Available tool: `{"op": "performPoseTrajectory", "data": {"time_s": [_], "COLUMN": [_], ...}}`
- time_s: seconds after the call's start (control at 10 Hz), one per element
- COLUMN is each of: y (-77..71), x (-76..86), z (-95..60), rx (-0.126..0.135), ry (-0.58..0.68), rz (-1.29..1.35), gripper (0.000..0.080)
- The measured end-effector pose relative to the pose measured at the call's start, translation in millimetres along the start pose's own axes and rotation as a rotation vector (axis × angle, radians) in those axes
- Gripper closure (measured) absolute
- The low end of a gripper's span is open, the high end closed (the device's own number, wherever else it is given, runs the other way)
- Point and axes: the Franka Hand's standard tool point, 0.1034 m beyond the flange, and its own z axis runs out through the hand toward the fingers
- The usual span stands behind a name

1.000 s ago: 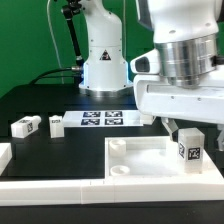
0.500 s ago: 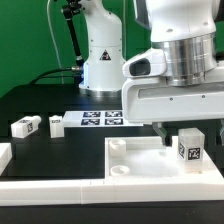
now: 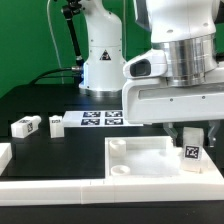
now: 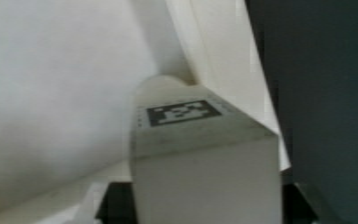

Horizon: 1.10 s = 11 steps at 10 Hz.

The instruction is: Assemble square table

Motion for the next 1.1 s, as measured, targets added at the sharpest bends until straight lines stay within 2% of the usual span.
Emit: {"op": "performPoseTrajectory", "data": {"time_s": [0.3,0.6,0.8,0.9,1.1], "y": [5.4,9.8,15.2,16.2,14.9], "x": [1.4,-0.9,0.1,-0.2,-2.0], "z": [1.0,2.1,2.4,2.2,3.1], "rx": [-0.004,0.012,0.076,0.086,0.084], "ry": [-0.001,-0.015,-0.056,-0.071,-0.071], "rz": [0.207,0.72,1.018,1.096,1.066], "gripper": [0.0499,0.0501,0.0503,0.0502,0.0502]}}
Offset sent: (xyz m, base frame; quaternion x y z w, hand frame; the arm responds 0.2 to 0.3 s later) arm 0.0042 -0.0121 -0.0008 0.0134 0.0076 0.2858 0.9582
